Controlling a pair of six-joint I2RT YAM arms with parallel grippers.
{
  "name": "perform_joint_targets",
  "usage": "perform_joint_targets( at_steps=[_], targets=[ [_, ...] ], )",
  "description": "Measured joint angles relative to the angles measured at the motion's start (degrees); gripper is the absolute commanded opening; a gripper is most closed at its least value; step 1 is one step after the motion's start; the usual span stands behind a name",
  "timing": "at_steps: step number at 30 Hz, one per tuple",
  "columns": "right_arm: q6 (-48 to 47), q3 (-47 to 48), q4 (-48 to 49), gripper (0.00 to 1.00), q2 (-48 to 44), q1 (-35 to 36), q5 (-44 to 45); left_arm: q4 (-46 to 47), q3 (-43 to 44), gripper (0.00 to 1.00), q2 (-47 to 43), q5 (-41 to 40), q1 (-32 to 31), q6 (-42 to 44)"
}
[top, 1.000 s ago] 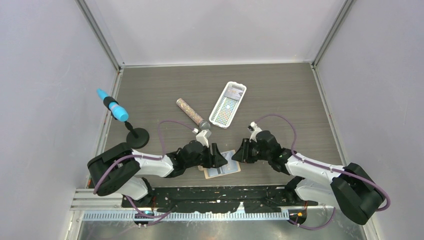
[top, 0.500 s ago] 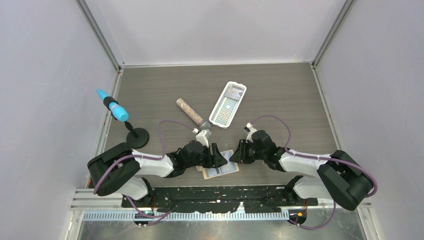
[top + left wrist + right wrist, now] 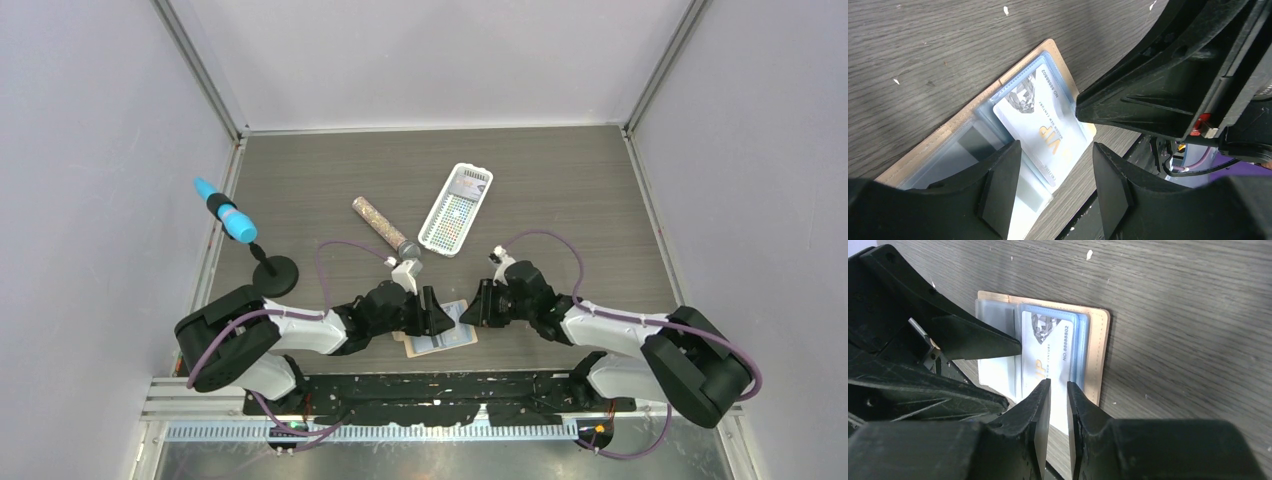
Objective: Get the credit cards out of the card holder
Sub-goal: Remove the credit card from the card holder.
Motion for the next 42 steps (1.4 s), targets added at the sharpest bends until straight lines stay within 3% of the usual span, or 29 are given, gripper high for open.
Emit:
perform_joint_targets(
  at_steps=[10, 35, 42],
  targets=[
    [-0.2, 2.3, -3.2, 0.27, -3.5, 0.3, 0.6, -2.2, -0.1, 0.57, -3.8, -0.4, 0.0, 0.3],
    [-0.1, 2.7, 0.0, 0.27, 3.5, 3.0, 2.1, -4.6, -0.5, 0.53, -3.0, -1.6, 0.0, 1.1],
    [0.0, 2.6, 0.3, 0.26, 3.5, 3.3, 2.3, -10.3, 1.1, 0.52, -4.0, -3.7, 0.0, -0.7]
  ],
)
